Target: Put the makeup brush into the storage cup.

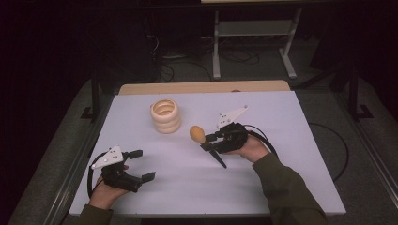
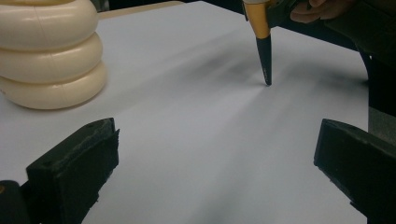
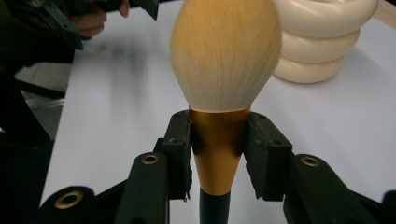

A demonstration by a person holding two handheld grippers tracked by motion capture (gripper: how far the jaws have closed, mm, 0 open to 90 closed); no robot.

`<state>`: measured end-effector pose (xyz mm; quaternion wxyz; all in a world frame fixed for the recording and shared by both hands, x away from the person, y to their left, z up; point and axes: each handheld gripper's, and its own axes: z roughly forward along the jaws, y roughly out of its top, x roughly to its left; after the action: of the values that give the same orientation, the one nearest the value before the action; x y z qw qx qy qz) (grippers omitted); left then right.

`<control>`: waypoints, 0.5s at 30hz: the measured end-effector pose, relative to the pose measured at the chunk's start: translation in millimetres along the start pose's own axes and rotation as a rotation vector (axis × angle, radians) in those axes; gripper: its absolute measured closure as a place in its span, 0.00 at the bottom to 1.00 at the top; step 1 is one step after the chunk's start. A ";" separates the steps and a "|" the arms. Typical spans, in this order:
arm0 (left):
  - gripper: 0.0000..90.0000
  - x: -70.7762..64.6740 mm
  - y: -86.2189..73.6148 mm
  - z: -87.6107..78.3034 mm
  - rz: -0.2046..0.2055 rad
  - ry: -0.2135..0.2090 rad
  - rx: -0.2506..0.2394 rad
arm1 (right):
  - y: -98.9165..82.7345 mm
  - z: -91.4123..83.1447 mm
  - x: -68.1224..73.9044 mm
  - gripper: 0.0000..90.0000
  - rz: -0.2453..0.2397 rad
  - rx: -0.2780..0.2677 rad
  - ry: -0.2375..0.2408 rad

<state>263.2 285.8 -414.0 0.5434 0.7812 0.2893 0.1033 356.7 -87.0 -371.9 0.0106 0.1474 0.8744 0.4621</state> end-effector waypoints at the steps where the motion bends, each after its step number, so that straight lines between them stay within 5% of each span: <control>1: 0.00 -0.3 0.0 0.1 -0.003 0.001 -0.006 | -0.1 -0.9 0.0 0.69 0.003 -0.004 0.003; 15: 0.00 -1.6 2.1 0.5 0.017 0.002 -0.017 | -10.3 -19.8 -8.3 0.69 0.100 -0.174 -0.023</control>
<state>262.8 284.0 -412.1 0.5487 0.7790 0.2824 0.1111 359.1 -110.6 -369.8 0.0103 0.1945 0.8224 0.5345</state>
